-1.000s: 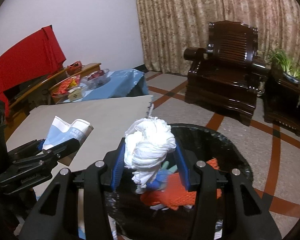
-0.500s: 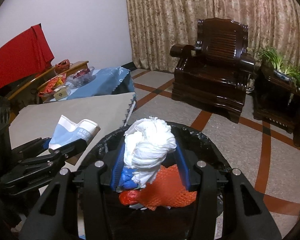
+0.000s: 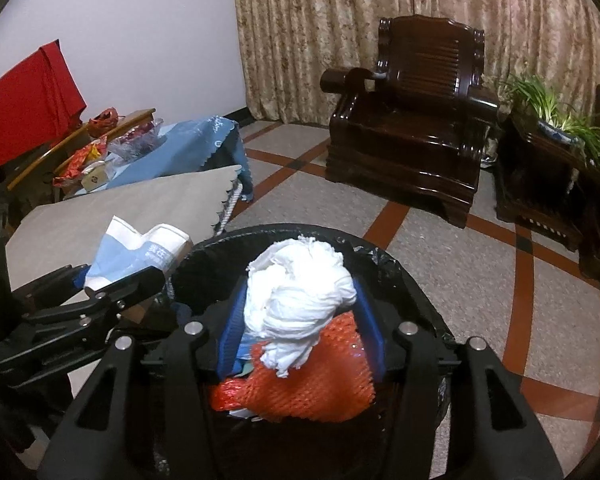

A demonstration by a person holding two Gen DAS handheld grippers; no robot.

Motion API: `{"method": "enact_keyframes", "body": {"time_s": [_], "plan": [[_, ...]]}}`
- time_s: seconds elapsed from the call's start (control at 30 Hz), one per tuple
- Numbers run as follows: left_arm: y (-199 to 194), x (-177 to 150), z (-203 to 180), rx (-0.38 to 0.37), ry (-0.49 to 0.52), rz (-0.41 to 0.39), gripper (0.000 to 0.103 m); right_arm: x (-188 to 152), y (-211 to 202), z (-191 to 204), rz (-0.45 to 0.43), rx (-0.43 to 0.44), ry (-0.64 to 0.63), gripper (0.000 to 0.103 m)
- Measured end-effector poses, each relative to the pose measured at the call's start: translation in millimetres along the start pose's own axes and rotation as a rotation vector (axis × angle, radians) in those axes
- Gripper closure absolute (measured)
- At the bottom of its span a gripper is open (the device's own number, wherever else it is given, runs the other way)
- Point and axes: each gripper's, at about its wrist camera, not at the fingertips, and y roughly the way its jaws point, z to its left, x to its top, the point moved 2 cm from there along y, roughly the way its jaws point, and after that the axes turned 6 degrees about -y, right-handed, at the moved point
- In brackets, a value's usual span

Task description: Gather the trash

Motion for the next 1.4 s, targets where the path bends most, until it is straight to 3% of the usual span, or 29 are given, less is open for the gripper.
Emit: {"method": "enact_keyframes", "body": {"time_s": [0.1,0.27,0.4,1.0,1.4], "plan": [[1.6,-1.3,-3.2,-0.01,-0.005,0.01,0.022,-1.4,3.5,-4.9,0.006,-0.015,0.008,0.031],[-2.5,-2.7,2.7,0.0,-0.01,0.018,0.016,-3.0,0.4,-13.1,0.003,-0.04,0.038,0.015],[-15.6,-2.2,9.3,0.02,-0.007,0.006,0.009,-0.3,-9.5,-12.6,-0.015,-0.03,0.047,0.008],[-105.2,1.0,34.5,0.158,-0.061,-0.054,0.006,18.6,-73.1,42.4,-0.099,0.097,0.01,0.005],[-149.8,3.2,38.6,0.221,-0.097,-0.11,0.006,27.6,-95.1,74.7,-0.104,0.126,-0.043,0.005]]}}
